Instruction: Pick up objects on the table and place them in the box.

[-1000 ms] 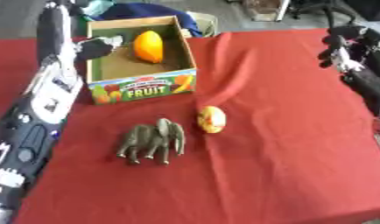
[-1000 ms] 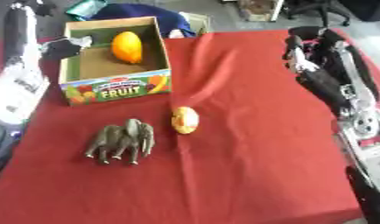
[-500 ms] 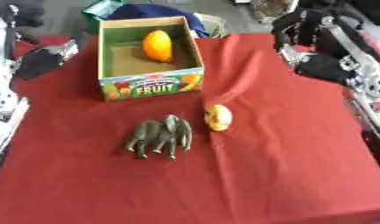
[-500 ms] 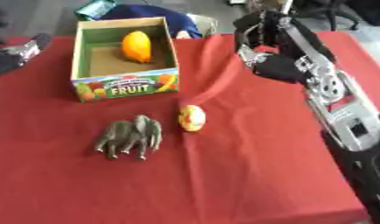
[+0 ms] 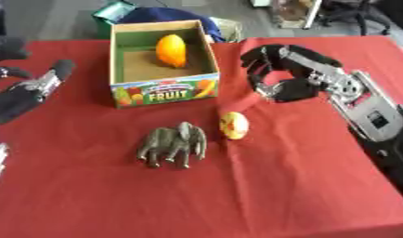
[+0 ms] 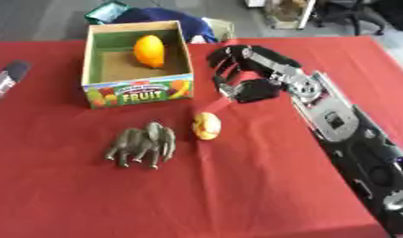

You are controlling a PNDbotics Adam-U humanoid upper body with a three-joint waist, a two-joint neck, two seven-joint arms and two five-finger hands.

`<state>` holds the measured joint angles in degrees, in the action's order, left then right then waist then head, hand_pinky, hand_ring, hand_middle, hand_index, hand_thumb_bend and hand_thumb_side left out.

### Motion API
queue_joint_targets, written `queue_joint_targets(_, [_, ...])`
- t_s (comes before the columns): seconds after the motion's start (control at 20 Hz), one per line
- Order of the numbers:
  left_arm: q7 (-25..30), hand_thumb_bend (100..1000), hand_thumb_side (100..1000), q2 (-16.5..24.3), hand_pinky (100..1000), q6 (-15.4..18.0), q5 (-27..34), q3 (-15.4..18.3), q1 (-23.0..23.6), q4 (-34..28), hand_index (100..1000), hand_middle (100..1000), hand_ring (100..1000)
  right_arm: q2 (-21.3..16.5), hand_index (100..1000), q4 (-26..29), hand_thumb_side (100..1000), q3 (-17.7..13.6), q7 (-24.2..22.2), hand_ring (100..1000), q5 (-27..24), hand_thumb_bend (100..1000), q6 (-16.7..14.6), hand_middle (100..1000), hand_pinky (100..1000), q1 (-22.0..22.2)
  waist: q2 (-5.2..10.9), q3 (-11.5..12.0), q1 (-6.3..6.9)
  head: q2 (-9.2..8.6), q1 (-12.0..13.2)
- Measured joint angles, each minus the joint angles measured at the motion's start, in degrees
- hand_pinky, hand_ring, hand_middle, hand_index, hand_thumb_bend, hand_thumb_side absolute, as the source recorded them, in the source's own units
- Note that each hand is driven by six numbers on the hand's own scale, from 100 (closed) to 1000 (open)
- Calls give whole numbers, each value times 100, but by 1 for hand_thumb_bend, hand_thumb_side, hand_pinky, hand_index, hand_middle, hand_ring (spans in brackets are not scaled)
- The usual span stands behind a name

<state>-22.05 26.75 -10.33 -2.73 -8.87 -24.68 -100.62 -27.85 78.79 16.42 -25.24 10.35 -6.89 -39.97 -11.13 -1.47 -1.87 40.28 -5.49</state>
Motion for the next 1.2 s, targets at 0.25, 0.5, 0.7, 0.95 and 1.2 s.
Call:
queue_joint_targets(0.25, [-2, 780, 349, -41, 544, 8, -1, 0, 2, -3, 668, 523, 680, 165, 882, -422, 317, 63, -104, 836, 817, 149, -300, 814, 765, -39, 0, 1, 2, 1, -22])
queue_joint_targets(0.5, [1, 780, 350, -57, 544, 11, -4, 0, 50, -2, 667, 522, 679, 261, 890, -675, 352, 93, -122, 867, 1400, 239, -514, 834, 813, -38, 0, 1, 4, 1, -50])
queue_joint_targets(0.7, [6, 780, 349, -58, 543, 13, -12, 0, 54, -1, 667, 522, 679, 297, 893, -776, 372, 93, -41, 869, 1801, 278, -631, 838, 820, -33, 0, 1, 4, 1, -66])
queue_joint_targets(0.95, [20, 780, 349, -60, 543, 16, -17, 0, 68, 5, 667, 522, 679, 338, 885, -862, 391, 107, -69, 858, 2094, 297, -747, 825, 814, -5, 0, 1, 4, 1, -72])
queue_joint_targets(1.2, [32, 779, 349, -83, 542, 24, -23, -1, 96, 8, 667, 522, 680, 351, 861, -940, 380, 165, -188, 842, 2181, 295, -847, 790, 812, 54, 0, 7, 3, 1, -74])
